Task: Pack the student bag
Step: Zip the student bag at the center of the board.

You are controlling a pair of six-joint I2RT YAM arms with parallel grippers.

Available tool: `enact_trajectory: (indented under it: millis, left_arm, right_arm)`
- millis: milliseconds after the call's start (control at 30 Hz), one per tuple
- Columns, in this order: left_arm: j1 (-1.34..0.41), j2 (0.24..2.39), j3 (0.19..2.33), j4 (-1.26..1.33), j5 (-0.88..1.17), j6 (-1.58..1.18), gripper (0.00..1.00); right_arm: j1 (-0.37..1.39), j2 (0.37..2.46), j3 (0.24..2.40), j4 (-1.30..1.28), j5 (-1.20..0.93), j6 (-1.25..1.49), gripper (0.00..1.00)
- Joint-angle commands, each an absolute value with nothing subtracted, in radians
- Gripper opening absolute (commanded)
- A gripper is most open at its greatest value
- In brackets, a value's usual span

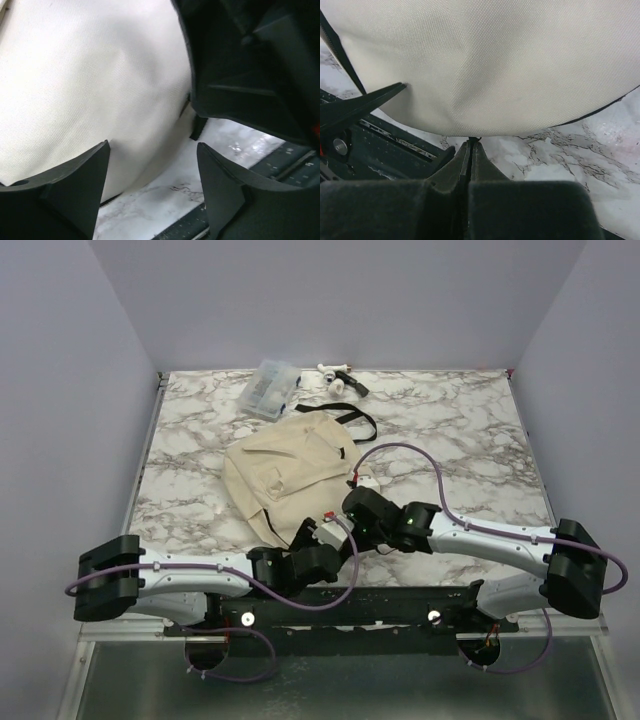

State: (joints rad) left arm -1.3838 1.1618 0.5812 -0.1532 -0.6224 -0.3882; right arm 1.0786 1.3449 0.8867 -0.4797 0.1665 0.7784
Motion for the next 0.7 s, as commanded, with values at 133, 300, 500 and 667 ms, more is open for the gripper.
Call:
enact_trajectory:
  millis: [133,300,500,667]
  left_arm:
    - [-1.391,1.294,0.623,-0.165,-0.796,-0.466,0.51]
    - [-1.380,1.299,0.628,-0.301,-0.870,-0.600,0.24]
    - [-1.371,1.202,0.624,-0.445,-0.897,-0.743,0.00]
    - [-1.360,1.018,0.591,-0.567,-0.908,-0.886,0.00]
  right_arm:
    - [1.079,1.319,0.882,-0.503,0.168,0.803,0.00]
    - [1.079,1.322,0.884,-0.531,0.194,0.817,0.00]
    - [1.076,1.338,0.897,-0.634,0.318,0.866,0.00]
    - [1.015,1.344,0.875,-0.696,0.371,0.897,0.00]
